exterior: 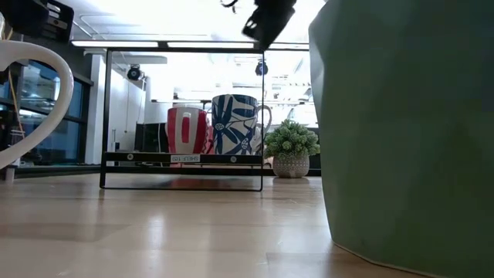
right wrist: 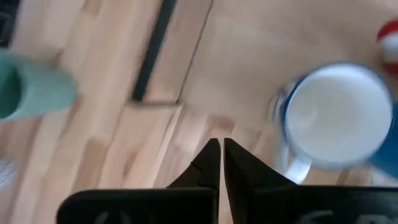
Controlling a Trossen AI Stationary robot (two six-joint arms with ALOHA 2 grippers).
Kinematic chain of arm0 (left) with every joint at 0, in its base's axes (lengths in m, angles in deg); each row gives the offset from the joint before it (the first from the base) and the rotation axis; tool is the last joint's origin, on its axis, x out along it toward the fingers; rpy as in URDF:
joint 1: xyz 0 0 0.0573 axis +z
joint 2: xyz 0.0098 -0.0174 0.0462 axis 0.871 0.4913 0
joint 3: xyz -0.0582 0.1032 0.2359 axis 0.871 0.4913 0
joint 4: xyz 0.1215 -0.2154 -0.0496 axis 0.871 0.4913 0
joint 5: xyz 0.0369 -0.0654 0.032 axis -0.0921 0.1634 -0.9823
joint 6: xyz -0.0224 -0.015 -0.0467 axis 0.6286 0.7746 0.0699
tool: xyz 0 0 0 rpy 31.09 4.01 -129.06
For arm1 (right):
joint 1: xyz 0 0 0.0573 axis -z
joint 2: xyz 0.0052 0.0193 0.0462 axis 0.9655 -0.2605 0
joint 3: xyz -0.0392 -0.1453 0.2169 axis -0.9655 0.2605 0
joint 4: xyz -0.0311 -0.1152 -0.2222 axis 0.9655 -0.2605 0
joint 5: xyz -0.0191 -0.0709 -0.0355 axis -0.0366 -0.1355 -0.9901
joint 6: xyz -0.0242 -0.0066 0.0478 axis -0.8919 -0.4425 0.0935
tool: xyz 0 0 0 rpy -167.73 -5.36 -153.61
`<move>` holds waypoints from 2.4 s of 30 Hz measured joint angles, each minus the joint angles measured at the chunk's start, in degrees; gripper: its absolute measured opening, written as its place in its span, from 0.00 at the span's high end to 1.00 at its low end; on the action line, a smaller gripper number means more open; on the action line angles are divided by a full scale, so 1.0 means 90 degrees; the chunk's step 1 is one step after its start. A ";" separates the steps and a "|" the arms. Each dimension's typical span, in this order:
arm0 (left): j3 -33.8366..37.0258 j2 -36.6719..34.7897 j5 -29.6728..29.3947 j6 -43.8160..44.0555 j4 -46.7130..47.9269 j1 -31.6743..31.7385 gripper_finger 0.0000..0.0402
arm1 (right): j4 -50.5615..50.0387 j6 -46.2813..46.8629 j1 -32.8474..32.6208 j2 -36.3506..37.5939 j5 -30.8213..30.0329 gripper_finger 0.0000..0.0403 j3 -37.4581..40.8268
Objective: Place coffee mugs
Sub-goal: Put the yellow mug on the shelf
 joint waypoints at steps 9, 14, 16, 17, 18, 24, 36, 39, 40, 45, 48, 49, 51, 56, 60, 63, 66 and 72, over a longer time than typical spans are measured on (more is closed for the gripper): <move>0.0000 -0.0002 0.0001 0.0005 -0.0363 0.0000 0.70 | -0.0016 0.0384 0.0235 0.1630 0.0019 1.00 0.0934; 0.0000 -0.0002 -0.0001 0.0005 -0.0376 0.0000 0.70 | 0.0665 0.1040 0.0286 0.3265 0.0043 1.00 0.2976; 0.0000 -0.0002 -0.0001 0.0013 -0.0418 0.0000 0.70 | 0.1399 0.1192 0.0282 0.4113 0.0042 1.00 0.4161; 0.0000 0.0000 -0.0003 0.0056 -0.0452 0.0000 0.70 | 0.1865 0.1199 0.0269 0.4557 0.0043 1.00 0.4785; 0.0000 -0.0001 -0.0014 0.0102 -0.0496 0.0000 0.70 | 0.2336 0.1213 0.0245 0.5001 0.0044 1.00 0.5403; 0.0000 -0.0002 -0.0154 0.0322 -0.0598 0.0000 0.70 | 0.4858 0.1887 0.0241 0.7354 0.0271 1.00 0.8602; 0.0000 -0.0002 -0.0364 0.0336 -0.0583 0.0000 0.70 | 0.8552 0.2793 -0.0279 0.9358 0.1121 1.00 1.2423; 0.0000 -0.0002 -0.0518 0.0385 -0.0587 0.0000 0.70 | 0.9654 0.2559 -0.0553 0.9412 0.1340 1.00 1.2878; 0.0000 -0.0002 -0.0591 0.0448 -0.0590 0.0000 0.70 | 1.0009 0.2488 -0.0641 0.9403 0.1404 1.00 1.3020; 0.0000 -0.0002 -0.0823 0.0500 -0.0589 0.0002 0.70 | 1.1867 0.2155 -0.0994 0.9398 0.1524 1.00 1.3849; 0.0000 -0.0002 -0.0819 0.0545 -0.0597 0.0000 0.70 | 1.2892 0.2135 -0.1085 0.9398 0.1523 1.00 1.4306; 0.0000 0.0004 -0.0821 0.0654 -0.0637 0.0001 0.70 | 1.3089 0.2112 -0.1098 0.9398 0.1522 1.00 1.4403; 0.0000 0.0050 -0.0822 0.0865 -0.0892 0.0002 0.70 | 1.3233 0.2047 -0.1096 0.9398 0.1498 1.00 1.4509; -0.0041 0.0522 -0.0605 0.0432 -0.2015 0.0002 0.70 | 1.3090 0.2262 -0.1093 0.9395 0.1334 1.00 1.4501; -0.0460 0.1311 -0.0355 0.0321 -0.1822 -0.0003 0.70 | 1.3034 0.2692 -0.1093 0.9395 0.1011 1.00 1.4498; -0.0967 0.1971 -0.0360 0.0648 -0.1145 0.0000 0.70 | 1.2942 0.2872 -0.1093 0.9395 0.0863 1.00 1.4498; -0.1550 0.2680 -0.0354 0.1445 -0.0236 0.0012 0.70 | 1.2751 0.2891 -0.1093 0.9395 0.0638 1.00 1.4494; -0.2522 0.3925 -0.0227 0.3032 0.0972 0.0176 0.70 | 1.2644 0.2889 -0.1092 0.9393 0.0295 1.00 1.4494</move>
